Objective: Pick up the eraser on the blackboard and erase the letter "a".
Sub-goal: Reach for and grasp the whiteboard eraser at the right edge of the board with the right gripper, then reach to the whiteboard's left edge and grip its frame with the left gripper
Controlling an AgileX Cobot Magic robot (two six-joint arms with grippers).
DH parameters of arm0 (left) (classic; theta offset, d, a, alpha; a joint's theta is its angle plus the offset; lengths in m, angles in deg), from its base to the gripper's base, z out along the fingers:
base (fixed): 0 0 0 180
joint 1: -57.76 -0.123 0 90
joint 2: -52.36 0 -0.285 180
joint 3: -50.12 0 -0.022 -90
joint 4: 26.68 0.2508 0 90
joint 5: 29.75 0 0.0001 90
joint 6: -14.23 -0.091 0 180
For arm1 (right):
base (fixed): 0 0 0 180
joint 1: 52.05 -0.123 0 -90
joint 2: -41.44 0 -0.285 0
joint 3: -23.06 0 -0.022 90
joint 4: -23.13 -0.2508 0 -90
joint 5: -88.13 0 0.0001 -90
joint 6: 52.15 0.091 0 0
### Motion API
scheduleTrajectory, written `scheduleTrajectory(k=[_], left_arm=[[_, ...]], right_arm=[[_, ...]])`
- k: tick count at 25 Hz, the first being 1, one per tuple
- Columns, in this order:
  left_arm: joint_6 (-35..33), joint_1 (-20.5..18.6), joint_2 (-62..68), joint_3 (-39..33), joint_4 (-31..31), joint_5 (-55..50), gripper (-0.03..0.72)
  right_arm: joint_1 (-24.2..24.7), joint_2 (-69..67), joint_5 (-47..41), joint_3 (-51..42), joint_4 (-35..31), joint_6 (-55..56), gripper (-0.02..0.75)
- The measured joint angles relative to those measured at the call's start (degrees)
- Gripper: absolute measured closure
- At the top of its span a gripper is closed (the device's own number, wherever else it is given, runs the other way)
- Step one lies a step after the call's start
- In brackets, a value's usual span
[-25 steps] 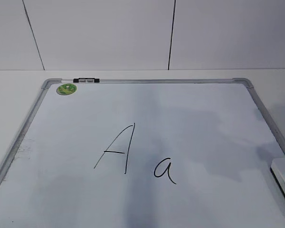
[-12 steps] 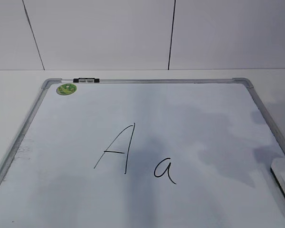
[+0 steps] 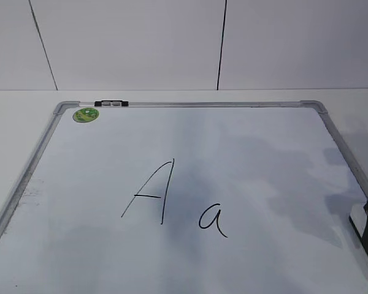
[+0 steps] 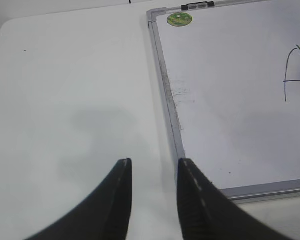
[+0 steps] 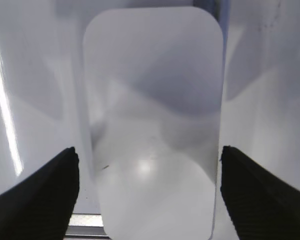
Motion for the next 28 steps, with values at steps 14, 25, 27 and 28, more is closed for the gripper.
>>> scheduleTrajectory(k=[14, 25, 27, 28], left_arm=[[0.0, 0.0, 0.0, 0.0, 0.0, 0.0, 0.453], [0.0, 0.0, 0.0, 0.0, 0.0, 0.0, 0.453], [0.0, 0.0, 0.0, 0.0, 0.0, 0.0, 0.453], [0.0, 0.0, 0.0, 0.0, 0.0, 0.0, 0.453]], right_arm=[[0.0, -3.8, 2.1, 0.0, 0.0, 0.9, 0.061], [0.0, -4.1, 2.3, 0.0, 0.3, 1.0, 0.159], [0.0, -4.1, 2.3, 0.0, 0.4, 1.0, 0.175], [0.0, -4.1, 2.3, 0.0, 0.4, 1.0, 0.181]])
